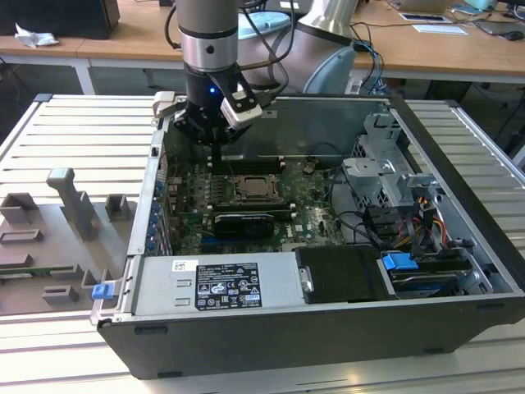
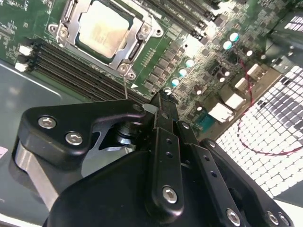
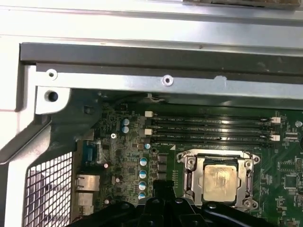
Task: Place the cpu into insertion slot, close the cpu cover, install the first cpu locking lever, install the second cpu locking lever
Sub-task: 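Install the first cpu locking lever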
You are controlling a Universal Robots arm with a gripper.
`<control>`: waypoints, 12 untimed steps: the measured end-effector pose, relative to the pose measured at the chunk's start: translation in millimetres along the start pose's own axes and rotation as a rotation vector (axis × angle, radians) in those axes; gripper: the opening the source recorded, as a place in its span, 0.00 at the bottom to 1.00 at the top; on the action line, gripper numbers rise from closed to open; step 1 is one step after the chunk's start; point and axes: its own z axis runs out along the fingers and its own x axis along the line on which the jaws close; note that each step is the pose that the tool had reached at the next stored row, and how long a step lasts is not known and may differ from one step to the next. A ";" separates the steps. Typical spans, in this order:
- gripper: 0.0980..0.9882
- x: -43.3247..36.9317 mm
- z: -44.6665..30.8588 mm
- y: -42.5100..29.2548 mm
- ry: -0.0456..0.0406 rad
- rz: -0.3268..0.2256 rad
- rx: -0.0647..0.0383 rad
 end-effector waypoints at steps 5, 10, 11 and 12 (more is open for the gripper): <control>0.01 -0.5 5.3 14.5 -0.0001 0.000 0.000; 0.01 -1.4 6.6 17.8 -0.0001 0.000 0.000; 0.01 -2.1 6.6 17.8 -0.0001 0.000 0.000; 0.01 -3.0 6.6 17.7 -0.0001 0.000 0.000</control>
